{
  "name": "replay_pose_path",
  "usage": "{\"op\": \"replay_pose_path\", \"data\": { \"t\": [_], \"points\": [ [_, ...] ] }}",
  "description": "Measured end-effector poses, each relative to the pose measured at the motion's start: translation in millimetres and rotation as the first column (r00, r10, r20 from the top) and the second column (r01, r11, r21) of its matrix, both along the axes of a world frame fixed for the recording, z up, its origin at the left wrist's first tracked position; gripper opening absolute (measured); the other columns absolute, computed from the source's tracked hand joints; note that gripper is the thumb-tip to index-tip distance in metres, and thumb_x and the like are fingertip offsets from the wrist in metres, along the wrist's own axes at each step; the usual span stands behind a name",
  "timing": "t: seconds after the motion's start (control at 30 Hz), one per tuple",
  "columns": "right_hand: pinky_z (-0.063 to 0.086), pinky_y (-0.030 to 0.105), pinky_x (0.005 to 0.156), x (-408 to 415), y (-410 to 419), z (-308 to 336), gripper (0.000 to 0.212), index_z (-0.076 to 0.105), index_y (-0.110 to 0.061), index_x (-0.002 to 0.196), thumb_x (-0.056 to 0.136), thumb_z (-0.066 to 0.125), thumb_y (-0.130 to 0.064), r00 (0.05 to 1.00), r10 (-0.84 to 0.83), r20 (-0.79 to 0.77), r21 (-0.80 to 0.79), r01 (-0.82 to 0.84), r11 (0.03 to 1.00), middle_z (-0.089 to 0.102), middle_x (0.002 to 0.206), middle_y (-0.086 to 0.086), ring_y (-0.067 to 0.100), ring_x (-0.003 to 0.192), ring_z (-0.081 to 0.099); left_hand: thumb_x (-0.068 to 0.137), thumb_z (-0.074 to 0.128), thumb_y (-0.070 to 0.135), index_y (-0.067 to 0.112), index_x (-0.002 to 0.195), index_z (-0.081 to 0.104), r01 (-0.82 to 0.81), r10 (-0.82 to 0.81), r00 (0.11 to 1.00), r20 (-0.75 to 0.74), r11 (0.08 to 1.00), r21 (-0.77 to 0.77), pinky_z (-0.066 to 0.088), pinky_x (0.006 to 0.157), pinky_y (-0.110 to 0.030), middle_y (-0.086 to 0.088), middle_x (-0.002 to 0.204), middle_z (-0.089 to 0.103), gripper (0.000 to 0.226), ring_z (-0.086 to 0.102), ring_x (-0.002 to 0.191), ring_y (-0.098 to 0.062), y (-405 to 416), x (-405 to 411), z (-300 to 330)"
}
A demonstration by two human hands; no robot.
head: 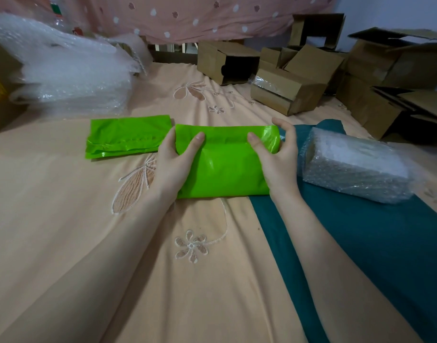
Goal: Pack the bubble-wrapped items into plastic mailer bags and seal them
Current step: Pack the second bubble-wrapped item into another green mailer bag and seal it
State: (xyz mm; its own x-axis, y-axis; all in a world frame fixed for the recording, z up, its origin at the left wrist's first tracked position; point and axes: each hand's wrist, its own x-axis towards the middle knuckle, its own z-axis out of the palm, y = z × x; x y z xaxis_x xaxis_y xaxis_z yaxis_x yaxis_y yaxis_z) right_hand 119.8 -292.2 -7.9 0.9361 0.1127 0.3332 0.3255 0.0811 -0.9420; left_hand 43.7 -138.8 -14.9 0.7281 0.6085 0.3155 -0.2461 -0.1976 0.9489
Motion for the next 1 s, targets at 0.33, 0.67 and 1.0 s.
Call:
{"op": "replay_pose_path", "data": {
  "t": [0.33,0.67,1.0],
  "points": [
    [0.049,0.018,0.073,0.4,-5.0,4.3,0.029,0.060,-0.008,0.119,0.091,0.060,-0.015,0.993,0.014,-0.120,0.107,-0.001,0.994,0.068,0.093,0.005,0.005,0.079,0.062,0.096,0.047,0.036,0.019,0.105,0.060,0.010,-0.011,0.998,-0.059,1.000,-0.021,0.042,0.095,-0.014,0.008,0.107,0.064,0.024,0.056,0.100,0.008,3.6,0.5,-2.5],
    [0.042,0.029,0.068,-2.3,-6.7,1.7,0.009,0.060,-0.020,0.100,0.092,0.059,-0.017,0.994,-0.057,-0.089,0.063,0.062,0.996,0.065,0.077,0.021,0.020,0.070,0.051,0.099,0.040,0.030,0.024,0.112,0.061,0.095,-0.105,0.990,-0.090,0.990,-0.104,0.036,0.072,0.000,0.020,0.100,0.057,0.026,0.051,0.079,0.023,0.0,-3.5,-2.9],
    [0.050,0.038,0.091,-4.6,7.8,10.5,0.028,0.052,-0.033,0.106,0.088,0.048,-0.055,0.908,0.236,-0.346,-0.033,-0.263,0.964,0.059,0.115,0.000,0.013,0.103,0.060,0.099,0.039,0.032,0.013,0.109,0.043,-0.187,0.181,0.979,-0.099,0.981,-0.057,0.029,0.069,-0.019,-0.003,0.103,0.049,0.022,0.044,0.097,-0.012,27.7,-1.8,0.7]
  ]
}}
